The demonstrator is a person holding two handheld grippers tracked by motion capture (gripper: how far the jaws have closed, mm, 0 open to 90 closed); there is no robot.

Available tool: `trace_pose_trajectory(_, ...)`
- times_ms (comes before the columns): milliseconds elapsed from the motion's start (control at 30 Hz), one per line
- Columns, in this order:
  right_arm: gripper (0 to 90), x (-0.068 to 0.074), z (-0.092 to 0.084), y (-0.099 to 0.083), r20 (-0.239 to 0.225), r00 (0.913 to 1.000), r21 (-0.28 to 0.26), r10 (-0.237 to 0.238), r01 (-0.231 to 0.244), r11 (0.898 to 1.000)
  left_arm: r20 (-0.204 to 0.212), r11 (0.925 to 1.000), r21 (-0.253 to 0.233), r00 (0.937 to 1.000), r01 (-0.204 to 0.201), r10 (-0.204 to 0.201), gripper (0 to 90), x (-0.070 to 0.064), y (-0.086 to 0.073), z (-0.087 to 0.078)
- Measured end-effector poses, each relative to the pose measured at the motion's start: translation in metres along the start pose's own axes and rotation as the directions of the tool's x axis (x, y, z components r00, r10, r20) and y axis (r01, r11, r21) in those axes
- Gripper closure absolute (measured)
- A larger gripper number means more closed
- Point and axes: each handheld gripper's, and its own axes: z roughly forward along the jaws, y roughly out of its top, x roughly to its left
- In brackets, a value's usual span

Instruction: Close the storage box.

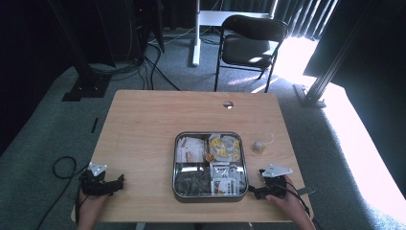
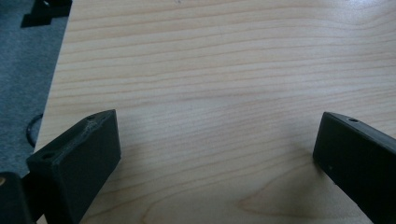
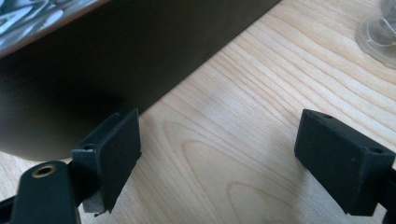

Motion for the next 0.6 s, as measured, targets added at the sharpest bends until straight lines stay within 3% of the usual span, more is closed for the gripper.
trace_pose_trajectory(100, 14.0, 0.0002, -0.0002, -0.0002, 0.001, 1.0000, 0.000, 0.002, -0.002, 1.000, 0.024, 0.9998, 0.010, 0.9996, 0.015, -0.015, 1.1, 0.0015, -0.0006, 0.0000)
trace_pose_trajectory(233, 14.0, 0.0002, -0.0002, -0.0003, 0.001, 1.0000, 0.000, 0.002, -0.002, 1.000, 0.066, 0.9998, 0.010, 0.9976, -0.019, 0.018, 1.1, 0.0023, -0.0005, 0.0004)
trace_pose_trajectory(600, 14.0, 0.0002, -0.0002, -0.0003, 0.001, 1.0000, -0.001, 0.001, -0.001, 1.000, 0.076, 0.9996, 0.010, 0.9968, -0.027, 0.026, 1.1, 0.0034, -0.0005, 0.0006)
